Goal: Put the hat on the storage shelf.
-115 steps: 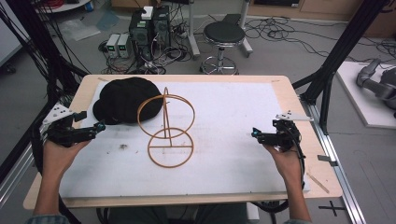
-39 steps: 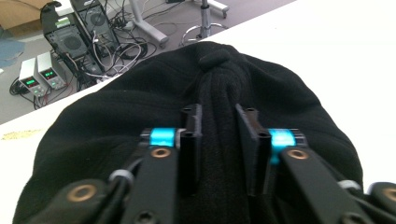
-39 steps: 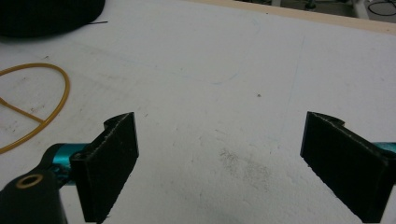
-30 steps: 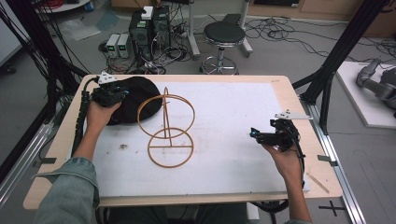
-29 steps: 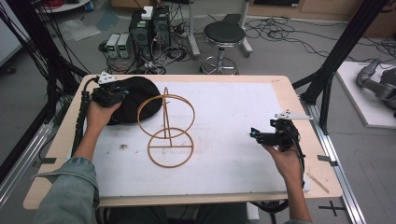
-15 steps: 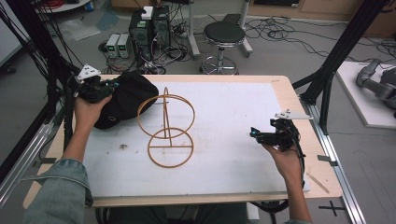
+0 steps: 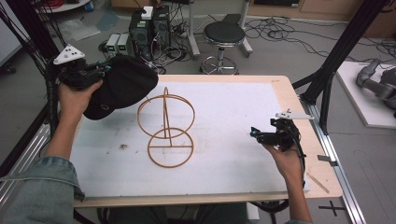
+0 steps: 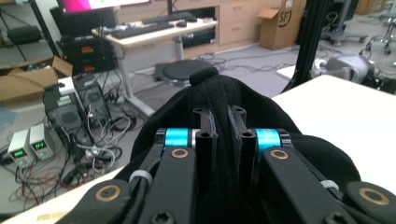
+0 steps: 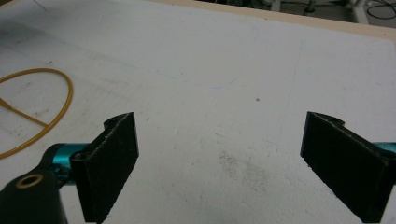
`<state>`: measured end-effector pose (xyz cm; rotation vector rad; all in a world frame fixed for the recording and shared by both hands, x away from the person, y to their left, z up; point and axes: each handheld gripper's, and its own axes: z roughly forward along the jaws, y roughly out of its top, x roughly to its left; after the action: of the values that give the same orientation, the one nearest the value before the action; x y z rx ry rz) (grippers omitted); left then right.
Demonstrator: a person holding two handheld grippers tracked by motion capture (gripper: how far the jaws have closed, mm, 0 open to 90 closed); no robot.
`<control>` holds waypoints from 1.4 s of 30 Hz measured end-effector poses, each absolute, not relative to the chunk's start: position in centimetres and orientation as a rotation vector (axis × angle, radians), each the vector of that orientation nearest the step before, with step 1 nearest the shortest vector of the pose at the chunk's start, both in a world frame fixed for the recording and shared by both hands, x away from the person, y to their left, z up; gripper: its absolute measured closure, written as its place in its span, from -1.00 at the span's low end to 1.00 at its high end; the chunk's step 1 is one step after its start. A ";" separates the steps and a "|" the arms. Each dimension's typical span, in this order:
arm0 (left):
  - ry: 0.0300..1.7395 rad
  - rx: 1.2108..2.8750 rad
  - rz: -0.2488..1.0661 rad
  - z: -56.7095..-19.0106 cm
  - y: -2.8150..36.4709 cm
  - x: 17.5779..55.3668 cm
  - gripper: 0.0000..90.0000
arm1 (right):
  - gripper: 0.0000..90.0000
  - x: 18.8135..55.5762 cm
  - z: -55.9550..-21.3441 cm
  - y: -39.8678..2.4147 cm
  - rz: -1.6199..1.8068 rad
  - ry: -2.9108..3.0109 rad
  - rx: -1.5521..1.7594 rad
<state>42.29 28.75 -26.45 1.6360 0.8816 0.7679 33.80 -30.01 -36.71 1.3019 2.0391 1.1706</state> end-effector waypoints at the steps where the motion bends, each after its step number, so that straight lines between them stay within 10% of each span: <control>1: 0.876 1.627 0.767 -26.2 28.7 42.2 0.84 | -0.76 33.8 -36.7 -30.0 1.171 2.039 1.302; 42: 0.655 1.455 0.590 -19.1 26.7 37.5 0.84 | -0.76 33.7 -36.3 -29.9 1.179 2.033 1.288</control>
<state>37.54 26.72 -19.09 1.4546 0.6550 0.5904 33.66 -29.91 -36.34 1.2878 2.0329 1.1786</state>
